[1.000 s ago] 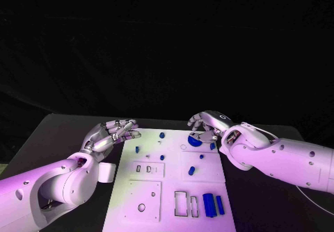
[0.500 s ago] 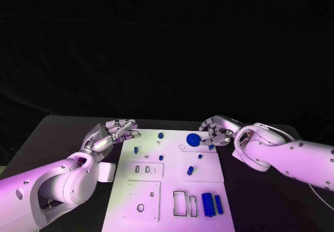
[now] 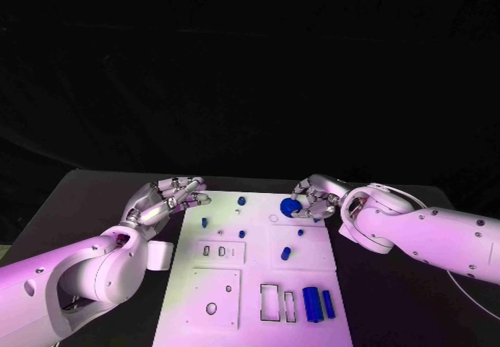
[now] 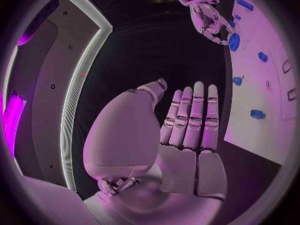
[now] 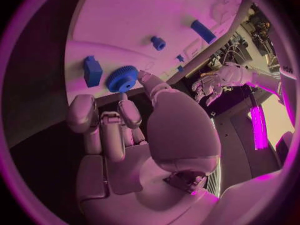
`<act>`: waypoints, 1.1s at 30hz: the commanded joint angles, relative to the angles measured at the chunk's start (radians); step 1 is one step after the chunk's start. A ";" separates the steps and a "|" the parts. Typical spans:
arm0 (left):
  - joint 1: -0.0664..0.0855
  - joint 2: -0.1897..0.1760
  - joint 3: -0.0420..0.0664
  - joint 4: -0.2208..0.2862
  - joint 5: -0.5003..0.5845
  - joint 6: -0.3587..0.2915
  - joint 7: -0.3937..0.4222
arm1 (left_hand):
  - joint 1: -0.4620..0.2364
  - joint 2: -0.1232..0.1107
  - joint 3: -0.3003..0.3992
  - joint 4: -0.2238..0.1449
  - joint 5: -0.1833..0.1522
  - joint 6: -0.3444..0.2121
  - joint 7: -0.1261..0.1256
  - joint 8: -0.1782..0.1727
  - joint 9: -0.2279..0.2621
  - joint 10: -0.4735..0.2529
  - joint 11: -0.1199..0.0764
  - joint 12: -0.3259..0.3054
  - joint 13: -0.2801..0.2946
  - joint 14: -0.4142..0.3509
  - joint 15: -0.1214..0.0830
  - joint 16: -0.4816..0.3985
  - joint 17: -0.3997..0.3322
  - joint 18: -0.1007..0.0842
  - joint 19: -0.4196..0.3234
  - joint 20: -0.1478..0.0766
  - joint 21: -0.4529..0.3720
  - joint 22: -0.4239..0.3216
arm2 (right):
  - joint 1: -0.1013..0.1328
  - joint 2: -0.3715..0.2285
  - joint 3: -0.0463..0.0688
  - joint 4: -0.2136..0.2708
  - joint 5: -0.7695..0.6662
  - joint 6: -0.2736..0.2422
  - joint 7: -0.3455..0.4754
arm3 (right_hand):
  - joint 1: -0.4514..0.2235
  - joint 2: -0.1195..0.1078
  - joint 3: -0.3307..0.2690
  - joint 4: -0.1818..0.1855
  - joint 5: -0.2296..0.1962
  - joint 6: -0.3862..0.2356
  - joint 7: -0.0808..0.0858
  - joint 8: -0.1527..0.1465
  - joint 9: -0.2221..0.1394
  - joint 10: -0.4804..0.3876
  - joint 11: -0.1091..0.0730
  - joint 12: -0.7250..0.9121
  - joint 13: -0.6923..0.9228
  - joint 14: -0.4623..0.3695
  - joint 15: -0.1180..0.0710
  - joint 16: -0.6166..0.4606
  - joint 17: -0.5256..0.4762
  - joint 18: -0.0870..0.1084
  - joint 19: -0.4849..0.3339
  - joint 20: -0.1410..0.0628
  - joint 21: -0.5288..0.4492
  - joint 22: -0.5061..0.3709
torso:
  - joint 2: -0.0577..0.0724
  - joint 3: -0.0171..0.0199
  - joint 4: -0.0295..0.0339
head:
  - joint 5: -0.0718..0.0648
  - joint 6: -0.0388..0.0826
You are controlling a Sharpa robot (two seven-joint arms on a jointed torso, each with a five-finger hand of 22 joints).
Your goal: Assemble the parts on the task board
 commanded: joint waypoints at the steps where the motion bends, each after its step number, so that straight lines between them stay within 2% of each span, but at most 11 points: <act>1: 0.001 0.001 0.001 0.002 0.003 0.012 0.005 | -0.008 0.000 -0.001 -0.004 -0.004 -0.008 0.017 -0.004 -0.001 -0.003 0.002 -0.003 0.001 -0.008 0.002 -0.004 0.001 0.011 -0.008 -0.002 -0.003 -0.001 | -0.001 0.009 0.000 -0.011 0.007 0.002 -0.019 | 0.008 0.000 -0.001 0.005 0.003 0.006 -0.001 0.004 0.001 0.006 0.000 0.009 0.010 0.073 0.004 0.005 0.093 -0.008 0.008 -0.002 0.005 0.006 | 0.000 0.0000 -0.0012 | 0.001 -0.002; 20: 0.001 0.000 0.001 0.002 0.003 0.017 0.001 | -0.008 0.000 -0.001 -0.004 -0.004 -0.008 0.017 -0.004 -0.001 -0.003 0.002 -0.003 0.001 -0.008 0.002 -0.004 0.001 0.011 -0.008 -0.002 -0.003 -0.001 | -0.005 0.038 0.000 -0.040 -0.032 -0.008 -0.032 | 0.016 0.003 0.014 0.009 0.000 0.008 0.000 0.007 0.002 0.031 0.001 0.054 0.060 0.077 0.006 0.014 0.121 -0.014 0.026 -0.001 0.028 0.040 | 0.000 0.0020 -0.0015 | 0.006 -0.006; 29: 0.001 0.000 0.001 0.001 0.003 0.019 -0.001 | -0.009 0.001 0.000 -0.007 -0.004 -0.008 0.017 -0.004 -0.001 -0.004 0.003 -0.004 0.001 -0.009 0.002 -0.005 0.003 0.012 -0.009 -0.001 -0.004 -0.002 | -0.011 0.045 0.000 -0.044 -0.067 -0.001 -0.035 | 0.025 0.005 0.027 0.005 -0.004 0.016 0.000 0.011 0.004 0.041 0.002 0.071 0.079 0.078 0.007 0.016 0.126 -0.015 0.029 0.000 0.033 0.048 | 0.000 0.0012 -0.0018 | 0.007 -0.009; 33: 0.001 0.000 0.001 0.001 0.003 0.020 -0.002 | -0.009 0.001 0.000 -0.007 -0.004 -0.008 0.017 -0.004 -0.001 -0.004 0.003 -0.004 0.001 -0.009 0.002 -0.005 0.003 0.012 -0.009 -0.001 -0.004 -0.002 | -0.012 0.046 0.000 -0.042 -0.094 0.002 -0.039 | 0.039 0.008 0.061 -0.002 -0.039 0.041 -0.003 0.018 0.005 0.055 -0.001 0.093 0.104 0.079 0.005 0.018 0.133 -0.017 0.034 -0.001 0.041 0.063 | 0.000 0.0010 -0.0018 | 0.006 -0.010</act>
